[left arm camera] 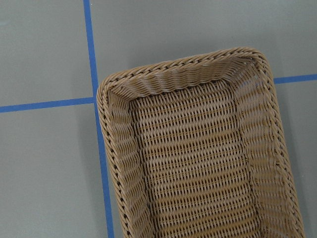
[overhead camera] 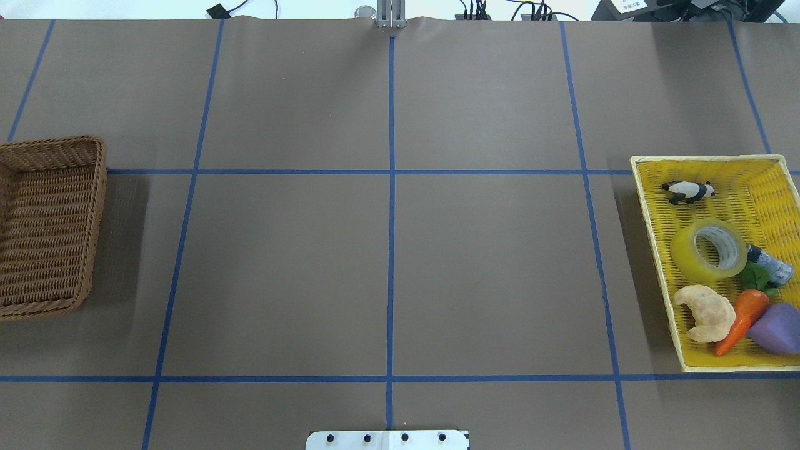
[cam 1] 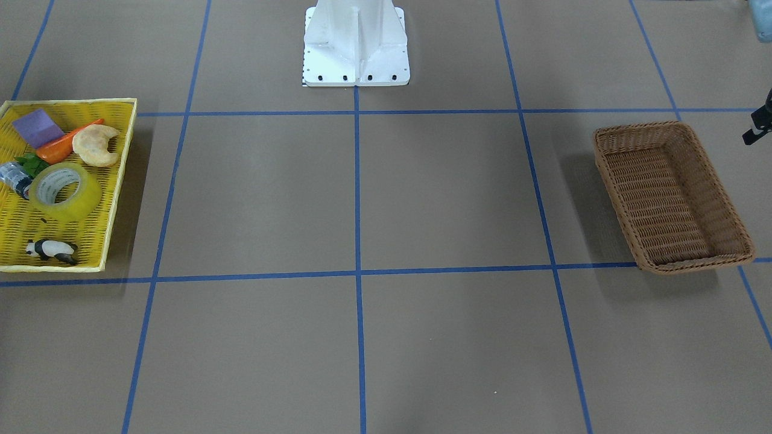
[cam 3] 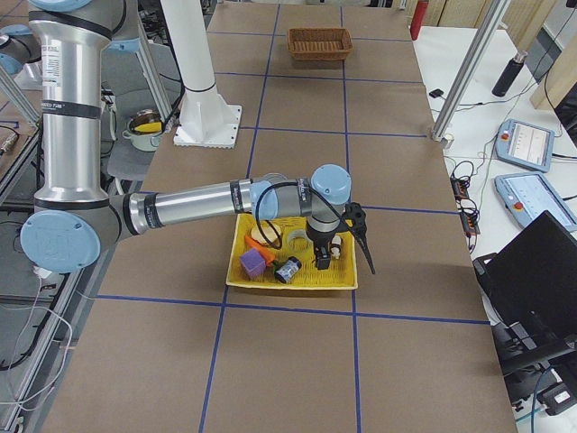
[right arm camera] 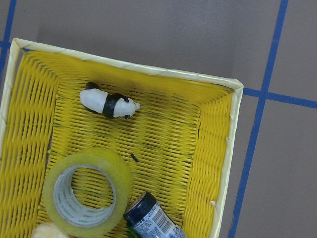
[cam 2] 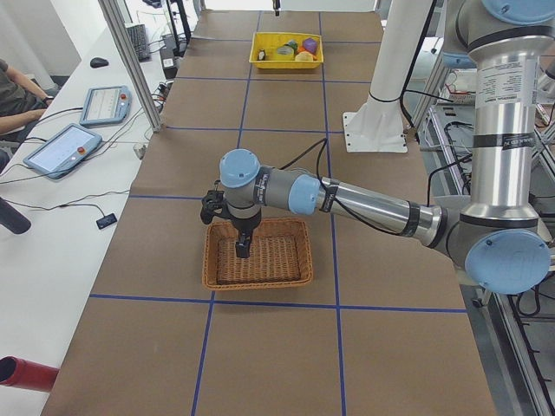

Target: Move tape to another basket

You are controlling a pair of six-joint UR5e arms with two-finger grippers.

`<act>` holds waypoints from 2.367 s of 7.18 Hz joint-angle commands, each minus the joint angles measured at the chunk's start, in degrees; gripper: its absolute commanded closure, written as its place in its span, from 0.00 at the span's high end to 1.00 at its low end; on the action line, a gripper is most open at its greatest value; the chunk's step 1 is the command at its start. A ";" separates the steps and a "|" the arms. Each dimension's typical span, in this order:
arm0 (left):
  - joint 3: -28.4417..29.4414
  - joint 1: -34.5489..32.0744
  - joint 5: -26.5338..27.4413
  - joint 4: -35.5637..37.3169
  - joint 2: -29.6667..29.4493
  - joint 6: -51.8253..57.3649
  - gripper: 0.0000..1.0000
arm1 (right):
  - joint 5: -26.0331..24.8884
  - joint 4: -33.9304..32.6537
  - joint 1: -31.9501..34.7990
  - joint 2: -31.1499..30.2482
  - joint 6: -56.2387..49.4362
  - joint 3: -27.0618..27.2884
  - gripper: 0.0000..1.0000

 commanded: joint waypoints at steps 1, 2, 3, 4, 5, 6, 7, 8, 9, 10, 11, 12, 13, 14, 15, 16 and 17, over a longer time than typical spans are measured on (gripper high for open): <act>-0.04 0.01 -0.02 0.00 -0.09 0.07 0.98 | -0.82 0.10 -0.15 1.72 -0.34 -0.52 1.00; 0.05 0.01 -0.02 0.00 0.00 0.07 0.98 | -0.56 0.19 -0.76 2.25 -0.34 -1.05 1.00; 0.14 0.01 -0.02 0.00 0.00 -0.02 0.98 | -0.56 0.19 -0.94 2.25 -0.34 -1.32 1.00; 0.31 0.01 -0.11 0.00 0.00 0.07 0.98 | -0.29 0.19 -2.34 2.43 -0.34 -1.15 1.00; 0.31 0.01 -0.11 0.00 0.00 -0.02 0.98 | -0.38 2.62 -4.70 2.43 -0.52 -0.80 1.00; 0.31 0.01 -0.11 0.00 0.00 -0.02 0.98 | -1.42 7.61 -7.16 2.25 -0.09 -1.40 1.00; 0.31 0.09 -0.11 0.00 0.00 -0.02 0.98 | -1.35 10.01 -8.40 1.99 -0.08 -1.76 1.00; 0.40 0.09 -0.11 0.00 0.00 -0.02 0.98 | -2.13 11.94 -10.16 1.73 -0.17 -1.85 1.00; 1.18 0.09 -0.11 0.00 0.00 0.16 0.98 | -4.57 14.75 -11.83 1.55 -0.60 -3.67 1.00; 1.28 0.18 -0.20 0.00 -0.09 0.25 0.98 | -5.99 20.08 -13.85 1.46 -0.61 -6.30 1.00; 1.28 0.18 -0.11 0.00 -0.09 0.25 0.98 | -6.00 24.23 -14.65 1.46 -0.43 -8.68 1.00; 1.28 0.18 -0.20 0.00 -0.09 0.25 0.98 | -6.09 24.70 -16.74 1.46 -0.35 -9.57 1.00; 1.19 0.18 -0.20 0.00 -0.09 0.16 0.98 | -6.09 24.71 -17.03 0.59 -0.78 -9.76 1.00; 1.28 0.18 -0.20 0.00 -0.09 0.16 0.98 | -6.09 24.88 -17.64 -0.20 -1.31 -9.67 1.00; 1.28 0.18 -0.20 -0.09 -0.09 0.25 0.98 | -6.27 24.80 -19.38 -0.21 -1.40 -9.84 0.99; 1.19 0.18 -0.20 -0.09 -0.09 0.16 0.98 | -6.27 24.53 -20.01 -0.38 -1.49 -9.84 0.97; 1.28 0.18 -0.20 -0.09 -0.09 0.25 0.98 | -6.27 24.71 -20.71 0.05 -1.57 -11.06 0.92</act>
